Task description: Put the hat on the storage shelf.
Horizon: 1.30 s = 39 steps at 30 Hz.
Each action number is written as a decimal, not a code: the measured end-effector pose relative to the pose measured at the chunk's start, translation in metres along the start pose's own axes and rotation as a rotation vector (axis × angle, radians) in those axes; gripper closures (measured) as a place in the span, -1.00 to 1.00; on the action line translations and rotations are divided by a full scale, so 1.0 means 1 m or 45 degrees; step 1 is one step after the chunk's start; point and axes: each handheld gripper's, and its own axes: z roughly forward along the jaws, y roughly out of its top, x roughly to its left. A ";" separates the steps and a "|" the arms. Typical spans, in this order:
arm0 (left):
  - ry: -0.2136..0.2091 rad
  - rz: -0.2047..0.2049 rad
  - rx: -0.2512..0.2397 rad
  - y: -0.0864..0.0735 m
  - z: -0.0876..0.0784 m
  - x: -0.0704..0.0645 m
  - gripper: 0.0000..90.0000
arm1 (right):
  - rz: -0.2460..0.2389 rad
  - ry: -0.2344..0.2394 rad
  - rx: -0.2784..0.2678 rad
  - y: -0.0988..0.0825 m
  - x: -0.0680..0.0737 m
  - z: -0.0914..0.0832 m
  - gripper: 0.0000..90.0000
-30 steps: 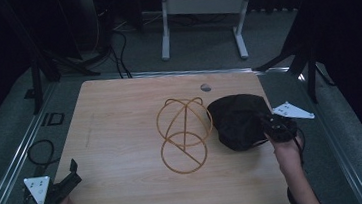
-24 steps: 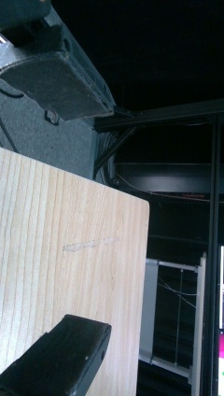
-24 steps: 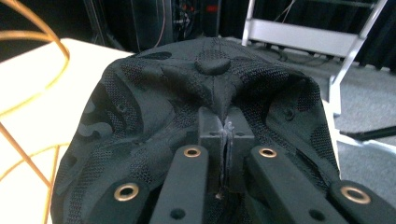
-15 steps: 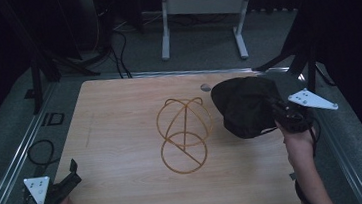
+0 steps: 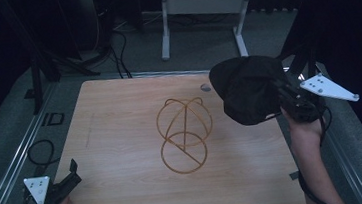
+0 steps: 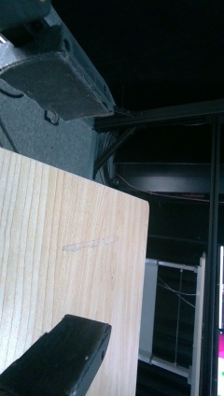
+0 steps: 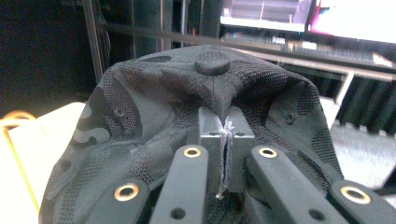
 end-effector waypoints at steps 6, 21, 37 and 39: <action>-0.001 0.000 0.000 0.000 0.000 0.000 -0.99 | -0.011 0.012 -0.031 0.012 0.007 -0.003 0.96; -0.004 -0.002 0.002 0.000 0.000 0.000 -0.99 | -0.040 0.122 -0.077 0.038 0.044 0.007 0.96; -0.008 -0.007 -0.001 0.000 0.000 0.001 -0.99 | -0.083 0.296 -0.100 0.047 0.099 0.019 0.96; -0.009 -0.009 -0.002 0.000 0.000 0.001 -0.99 | -0.086 0.328 -0.097 0.046 0.109 0.021 0.96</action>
